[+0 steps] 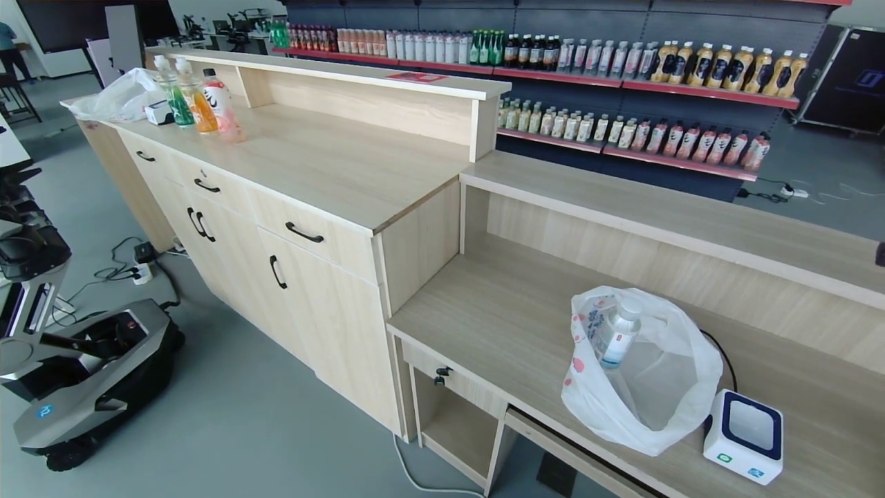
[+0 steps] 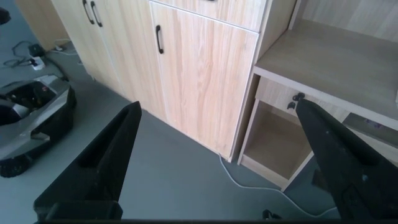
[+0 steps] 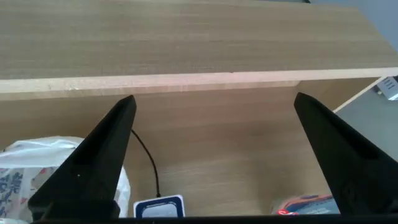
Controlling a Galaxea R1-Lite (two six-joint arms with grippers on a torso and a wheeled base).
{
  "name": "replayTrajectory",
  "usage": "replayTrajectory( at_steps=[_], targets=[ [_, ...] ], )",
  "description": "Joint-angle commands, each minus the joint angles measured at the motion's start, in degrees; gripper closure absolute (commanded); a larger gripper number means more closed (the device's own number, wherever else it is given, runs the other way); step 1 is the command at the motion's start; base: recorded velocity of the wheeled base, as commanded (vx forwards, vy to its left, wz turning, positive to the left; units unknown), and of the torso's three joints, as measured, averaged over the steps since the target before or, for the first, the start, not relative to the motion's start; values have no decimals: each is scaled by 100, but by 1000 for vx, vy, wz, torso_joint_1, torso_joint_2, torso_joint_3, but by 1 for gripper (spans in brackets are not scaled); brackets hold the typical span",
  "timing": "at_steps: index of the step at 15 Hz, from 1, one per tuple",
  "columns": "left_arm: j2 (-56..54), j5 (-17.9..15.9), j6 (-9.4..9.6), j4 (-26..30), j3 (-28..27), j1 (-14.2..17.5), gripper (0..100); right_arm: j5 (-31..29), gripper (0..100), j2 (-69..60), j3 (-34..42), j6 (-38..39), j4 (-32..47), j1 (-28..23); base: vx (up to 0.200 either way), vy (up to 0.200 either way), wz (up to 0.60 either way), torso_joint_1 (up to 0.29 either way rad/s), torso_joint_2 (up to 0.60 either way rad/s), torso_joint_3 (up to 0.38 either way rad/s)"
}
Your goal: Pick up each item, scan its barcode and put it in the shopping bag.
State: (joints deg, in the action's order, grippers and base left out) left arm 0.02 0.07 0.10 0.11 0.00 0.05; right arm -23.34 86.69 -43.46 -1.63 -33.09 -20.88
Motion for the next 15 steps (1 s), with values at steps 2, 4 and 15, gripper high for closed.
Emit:
replayTrajectory(
  at_steps=[2,4,15],
  targets=[
    [-2,1,-1,-2,0,4,0,-144,0,191,470,23,-198,-118,0,0,0,0,0,0],
    [-2,1,-1,-2,0,4,0,-144,0,112,488,-276,-233,-135,0,0,-300,4,1,-1],
    [-2,1,-1,-2,0,4,0,-162,0,1008,-488,1069,962,-751,0,0,-600,3,1,2]
  ],
)
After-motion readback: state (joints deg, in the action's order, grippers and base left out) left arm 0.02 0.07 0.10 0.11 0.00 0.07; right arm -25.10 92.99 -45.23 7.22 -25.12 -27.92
